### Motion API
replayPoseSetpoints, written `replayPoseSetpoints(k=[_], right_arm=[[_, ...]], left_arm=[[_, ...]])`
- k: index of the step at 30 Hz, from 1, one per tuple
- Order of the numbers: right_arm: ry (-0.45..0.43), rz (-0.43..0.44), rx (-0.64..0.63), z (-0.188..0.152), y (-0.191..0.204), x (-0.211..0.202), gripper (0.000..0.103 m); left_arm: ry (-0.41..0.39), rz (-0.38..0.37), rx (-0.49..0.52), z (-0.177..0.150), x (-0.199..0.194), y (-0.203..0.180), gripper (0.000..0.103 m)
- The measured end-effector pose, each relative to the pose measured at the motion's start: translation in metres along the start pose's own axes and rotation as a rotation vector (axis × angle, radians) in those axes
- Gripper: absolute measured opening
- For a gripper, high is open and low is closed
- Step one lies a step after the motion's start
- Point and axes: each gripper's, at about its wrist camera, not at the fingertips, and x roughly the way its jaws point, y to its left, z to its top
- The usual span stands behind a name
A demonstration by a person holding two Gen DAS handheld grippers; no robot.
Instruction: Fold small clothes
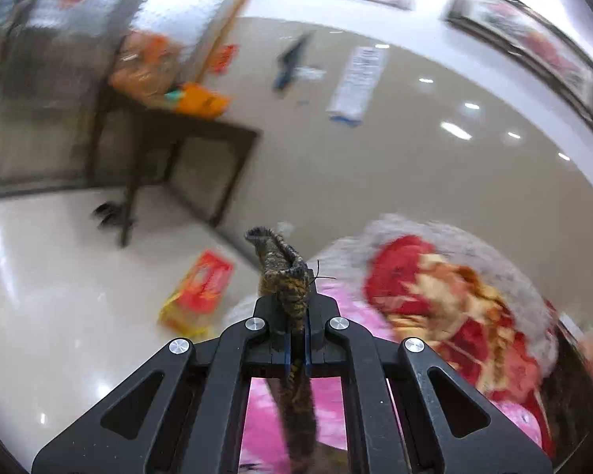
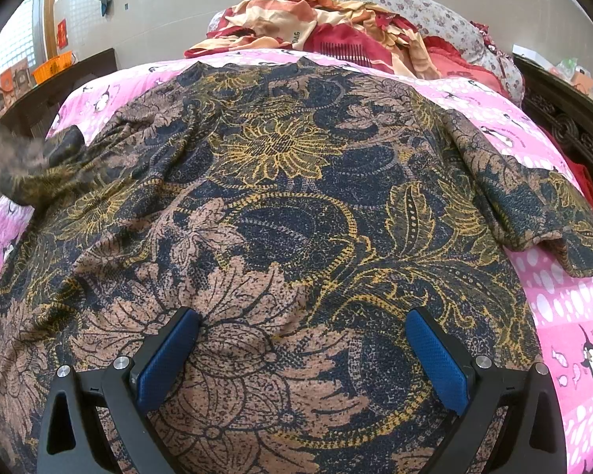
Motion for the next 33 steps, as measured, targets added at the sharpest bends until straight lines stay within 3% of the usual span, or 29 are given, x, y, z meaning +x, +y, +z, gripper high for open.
replayPoseSetpoints(k=[4, 8, 12, 15, 17, 20, 23, 25, 27, 28, 29, 30, 31, 33], right_arm=[[0.0, -0.001, 0.0, 0.0, 0.0, 0.0, 0.103], [-0.001, 0.0, 0.0, -0.001, 0.0, 0.0, 0.103], [-0.003, 0.009, 0.006, 0.0, -0.001, -0.001, 0.103], [-0.004, 0.02, 0.014, 0.0, -0.002, 0.0, 0.103], [-0.005, 0.02, 0.013, 0.0, -0.003, 0.0, 0.103], [-0.006, 0.023, 0.014, 0.001, -0.003, 0.001, 0.103], [-0.004, 0.022, 0.012, -0.001, -0.003, 0.0, 0.103], [0.0, 0.019, 0.012, -0.001, -0.002, 0.0, 0.103], [0.005, 0.02, 0.008, 0.004, 0.0, -0.005, 0.1], [-0.009, 0.05, 0.012, 0.009, 0.001, -0.011, 0.097], [-0.041, 0.11, 0.029, 0.018, 0.001, -0.018, 0.097], [-0.095, 0.192, 0.06, 0.032, 0.001, -0.027, 0.097], [-0.118, 0.229, 0.073, 0.04, 0.002, -0.029, 0.097], [-0.139, 0.336, 0.075, 0.063, 0.01, -0.023, 0.095]], left_arm=[[0.124, -0.207, 0.139, -0.044, 0.02, -0.074, 0.003], [0.363, -0.418, 0.32, -0.157, 0.05, -0.158, 0.003], [0.538, -0.468, 0.452, -0.273, 0.078, -0.213, 0.003], [0.694, -0.46, 0.508, -0.343, 0.084, -0.222, 0.003], [0.773, -0.466, 0.511, -0.37, 0.082, -0.223, 0.011], [0.765, -0.508, 0.498, -0.368, 0.052, -0.207, 0.028], [0.741, -0.528, 0.507, -0.355, 0.025, -0.188, 0.037], [0.675, -0.491, 0.562, -0.349, 0.01, -0.169, 0.039], [0.593, -0.387, 0.637, -0.354, 0.003, -0.139, 0.043], [0.592, -0.331, 0.646, -0.36, 0.005, -0.12, 0.046], [0.664, -0.328, 0.55, -0.357, 0.011, -0.097, 0.046], [0.63, -0.338, 0.455, -0.347, 0.009, -0.084, 0.046], [0.613, -0.269, 0.421, -0.344, 0.009, -0.075, 0.046], [0.62, -0.268, 0.377, -0.343, 0.01, -0.069, 0.046]])
